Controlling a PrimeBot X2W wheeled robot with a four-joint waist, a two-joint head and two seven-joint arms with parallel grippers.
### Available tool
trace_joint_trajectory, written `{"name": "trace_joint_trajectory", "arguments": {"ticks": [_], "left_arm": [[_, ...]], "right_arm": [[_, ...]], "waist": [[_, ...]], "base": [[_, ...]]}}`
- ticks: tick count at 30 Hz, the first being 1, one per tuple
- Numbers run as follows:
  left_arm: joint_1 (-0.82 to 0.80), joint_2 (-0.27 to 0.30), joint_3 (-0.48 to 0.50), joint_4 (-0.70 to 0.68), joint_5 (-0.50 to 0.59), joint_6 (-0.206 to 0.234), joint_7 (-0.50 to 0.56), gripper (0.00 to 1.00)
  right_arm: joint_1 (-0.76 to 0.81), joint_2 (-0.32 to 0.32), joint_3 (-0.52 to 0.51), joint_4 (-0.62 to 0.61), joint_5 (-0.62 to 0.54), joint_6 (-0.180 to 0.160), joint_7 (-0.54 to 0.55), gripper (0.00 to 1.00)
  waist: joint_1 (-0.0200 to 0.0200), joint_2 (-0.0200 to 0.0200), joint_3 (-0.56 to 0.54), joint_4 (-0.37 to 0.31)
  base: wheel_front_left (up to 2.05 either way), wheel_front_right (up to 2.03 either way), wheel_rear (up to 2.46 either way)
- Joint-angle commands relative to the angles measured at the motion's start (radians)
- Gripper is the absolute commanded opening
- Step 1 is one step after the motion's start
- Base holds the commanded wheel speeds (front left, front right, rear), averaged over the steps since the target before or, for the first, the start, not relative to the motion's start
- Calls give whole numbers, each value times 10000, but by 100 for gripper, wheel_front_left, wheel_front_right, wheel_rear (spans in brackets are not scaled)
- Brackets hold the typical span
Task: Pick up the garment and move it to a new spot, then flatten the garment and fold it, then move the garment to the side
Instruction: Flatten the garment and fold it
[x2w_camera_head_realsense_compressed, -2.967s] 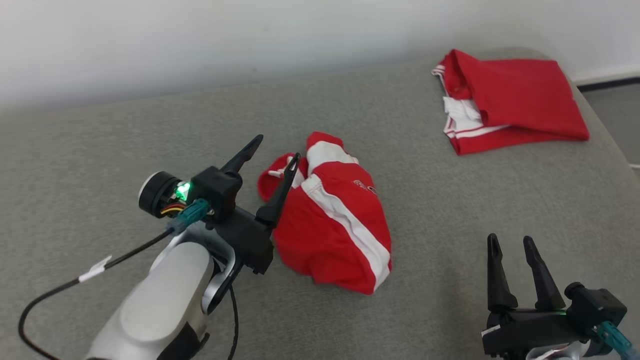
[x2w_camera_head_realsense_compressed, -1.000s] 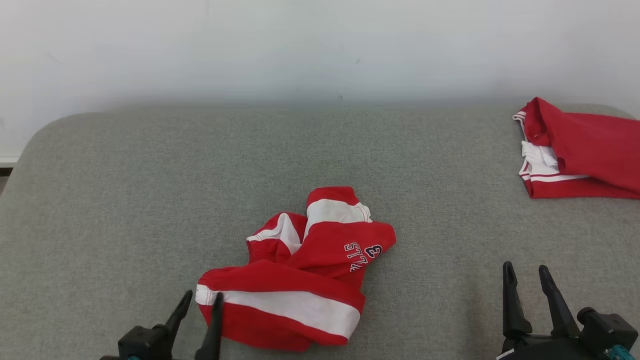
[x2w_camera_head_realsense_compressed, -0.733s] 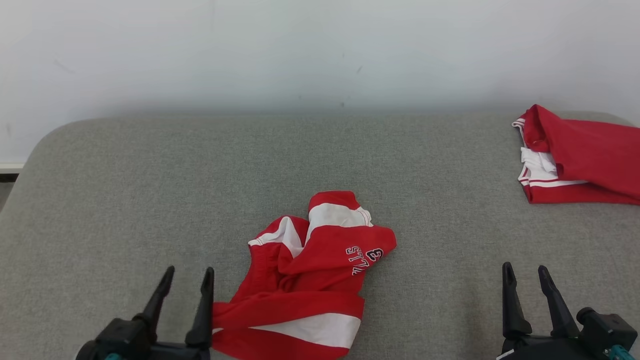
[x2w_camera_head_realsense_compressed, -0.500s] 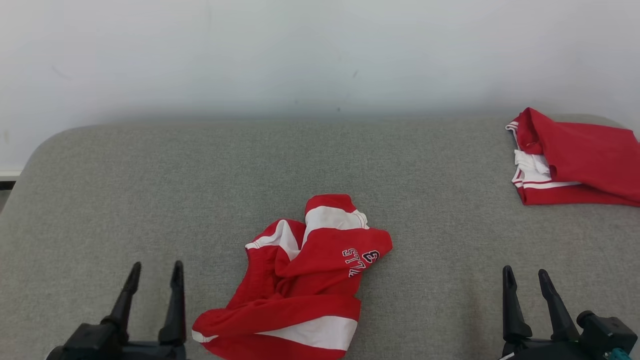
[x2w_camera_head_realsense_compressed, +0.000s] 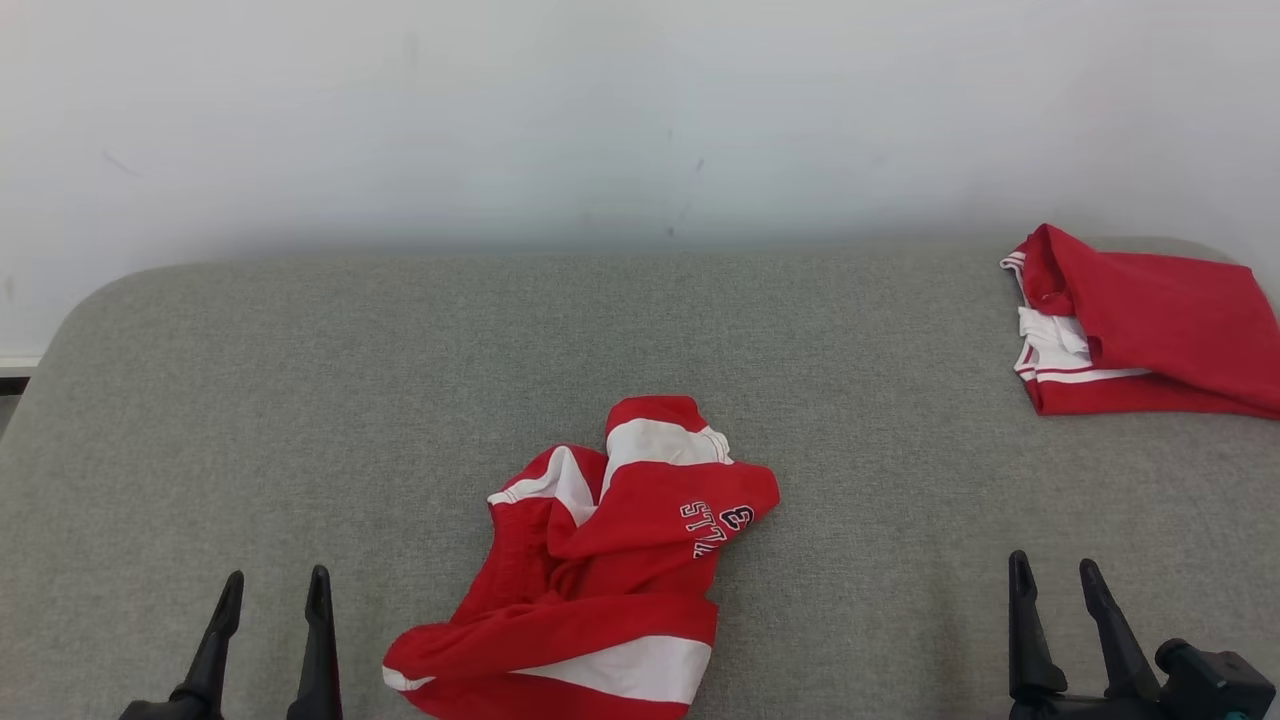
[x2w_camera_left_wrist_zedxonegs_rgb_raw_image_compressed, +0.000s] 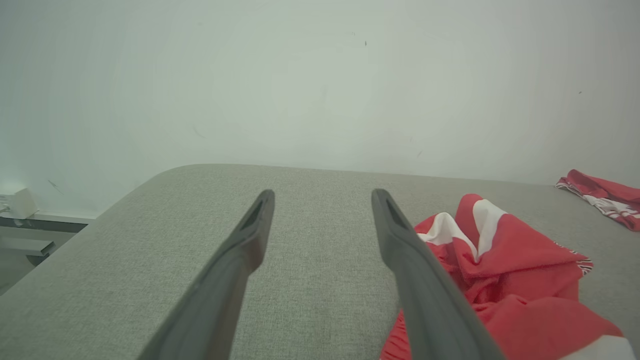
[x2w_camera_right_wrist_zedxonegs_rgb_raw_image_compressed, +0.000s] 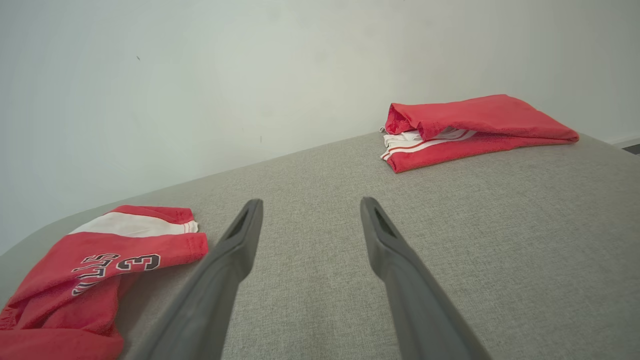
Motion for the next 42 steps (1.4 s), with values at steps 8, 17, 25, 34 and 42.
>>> {"name": "trace_joint_trajectory", "arguments": {"ticks": [8, 17, 25, 34, 42], "left_arm": [[-181, -350, 123, 87, 421, -270, -29, 100], [-486, -706, 151, 287, 637, -593, -29, 100], [-887, -931, -134, 410, 786, -697, -29, 100], [-1139, -1069, -222, 659, 740, -780, -29, 100], [-1184, -1145, -215, 804, 739, -775, -29, 100]], "right_arm": [[-305, -256, 662, 298, 1, -31, -39, 100], [-2309, -527, 2102, 1998, 90, -29, 40, 100], [-4477, -819, 2746, 4633, -33, -31, 147, 100], [-5640, -910, 3263, 6994, -19, -31, 378, 100], [-6006, -553, 3705, 8453, 585, -29, 843, 0]], "waist": [[0, 0, 57, 350], [0, 0, 410, 1030], [0, 0, 842, 1832], [0, 0, 1005, 2318], [0, 0, 938, 2478]], "base": [[0, 0, 0], [0, 0, 0], [0, 0, 0], [0, 0, 0], [0, 0, 0]]}}
